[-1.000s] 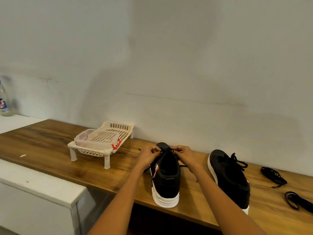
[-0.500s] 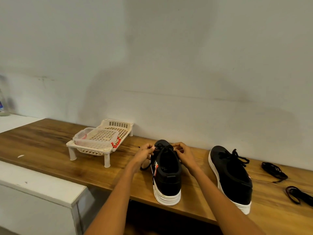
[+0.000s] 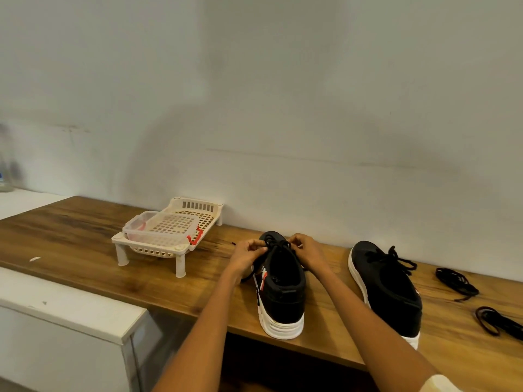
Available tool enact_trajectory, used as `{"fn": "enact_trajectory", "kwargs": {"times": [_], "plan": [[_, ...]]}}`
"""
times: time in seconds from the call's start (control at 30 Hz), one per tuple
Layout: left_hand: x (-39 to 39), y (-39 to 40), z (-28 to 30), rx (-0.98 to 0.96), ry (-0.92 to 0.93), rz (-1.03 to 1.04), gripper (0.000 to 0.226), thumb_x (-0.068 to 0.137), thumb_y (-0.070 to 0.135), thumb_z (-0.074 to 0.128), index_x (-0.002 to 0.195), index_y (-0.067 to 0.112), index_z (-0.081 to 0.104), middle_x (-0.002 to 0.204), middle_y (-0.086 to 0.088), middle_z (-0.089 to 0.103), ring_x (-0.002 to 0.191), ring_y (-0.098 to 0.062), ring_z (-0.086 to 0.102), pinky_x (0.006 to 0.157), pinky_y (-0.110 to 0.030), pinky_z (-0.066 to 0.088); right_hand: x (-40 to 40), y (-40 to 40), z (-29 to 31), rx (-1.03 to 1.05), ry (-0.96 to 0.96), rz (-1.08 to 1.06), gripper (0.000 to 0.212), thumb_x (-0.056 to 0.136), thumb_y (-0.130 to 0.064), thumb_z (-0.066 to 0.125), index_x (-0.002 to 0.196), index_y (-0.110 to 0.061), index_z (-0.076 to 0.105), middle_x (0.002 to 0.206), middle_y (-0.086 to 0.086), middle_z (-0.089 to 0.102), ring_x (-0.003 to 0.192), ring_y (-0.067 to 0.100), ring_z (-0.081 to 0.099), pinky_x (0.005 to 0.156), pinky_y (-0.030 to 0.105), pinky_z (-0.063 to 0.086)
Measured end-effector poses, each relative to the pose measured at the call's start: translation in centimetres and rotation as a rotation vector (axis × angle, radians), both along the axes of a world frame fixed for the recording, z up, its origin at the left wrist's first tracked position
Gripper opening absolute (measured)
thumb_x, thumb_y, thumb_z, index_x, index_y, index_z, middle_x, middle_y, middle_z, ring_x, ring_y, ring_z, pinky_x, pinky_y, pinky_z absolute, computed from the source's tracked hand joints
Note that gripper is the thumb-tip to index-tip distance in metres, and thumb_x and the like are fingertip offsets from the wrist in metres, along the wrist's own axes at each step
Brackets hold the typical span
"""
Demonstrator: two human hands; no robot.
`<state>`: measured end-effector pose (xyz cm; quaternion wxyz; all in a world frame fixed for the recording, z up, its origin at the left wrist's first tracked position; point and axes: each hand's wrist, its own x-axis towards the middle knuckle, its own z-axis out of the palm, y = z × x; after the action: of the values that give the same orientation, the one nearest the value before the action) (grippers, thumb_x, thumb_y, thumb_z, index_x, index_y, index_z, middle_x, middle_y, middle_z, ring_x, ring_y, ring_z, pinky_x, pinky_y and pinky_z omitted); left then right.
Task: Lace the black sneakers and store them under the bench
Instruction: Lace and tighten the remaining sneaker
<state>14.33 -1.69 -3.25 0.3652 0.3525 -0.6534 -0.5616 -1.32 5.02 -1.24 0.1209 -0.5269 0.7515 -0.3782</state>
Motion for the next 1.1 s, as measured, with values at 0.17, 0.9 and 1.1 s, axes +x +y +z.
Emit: {"fn": "enact_trajectory", "kwargs": {"times": [0.17, 0.9, 1.1], "plan": [[-0.2, -0.4, -0.3, 0.008, -0.007, 0.034, 0.013, 0.092, 0.005, 0.055, 0.103, 0.009, 0.063, 0.099, -0.007, 0.064, 0.085, -0.01, 0.059, 0.066, -0.016, 0.047, 0.1, 0.3, -0.7, -0.061, -0.05, -0.085, 0.012, 0.101, -0.018, 0.035, 0.1, -0.009, 0.043, 0.089, 0.008, 0.053, 0.078, 0.021, 0.05, 0.066, 0.033, 0.038], [-0.7, -0.7, -1.1, 0.174, 0.094, 0.015, 0.025, 0.102, 0.024, 0.035, 0.088, 0.015, 0.053, 0.085, -0.001, 0.054, 0.075, -0.014, 0.048, 0.069, -0.027, 0.041, -0.3, 2.0, -2.2, -0.27, -0.204, 0.083, 0.014, 0.093, -0.014, 0.055, 0.102, -0.021, 0.064, 0.092, -0.005, 0.066, 0.089, 0.01, 0.062, 0.081, 0.027, 0.05], [-0.6, -0.4, -0.9, 0.015, 0.033, -0.048, 0.02, 0.094, 0.007, 0.053, 0.111, 0.011, 0.063, 0.106, -0.007, 0.066, 0.096, -0.014, 0.063, 0.076, -0.019, 0.052, -0.3, 1.6, -0.8, -0.131, -0.027, 0.087, 0.024, 0.094, -0.012, 0.051, 0.114, -0.016, 0.066, 0.094, -0.002, 0.064, 0.079, 0.011, 0.057, 0.069, 0.025, 0.044]]}}
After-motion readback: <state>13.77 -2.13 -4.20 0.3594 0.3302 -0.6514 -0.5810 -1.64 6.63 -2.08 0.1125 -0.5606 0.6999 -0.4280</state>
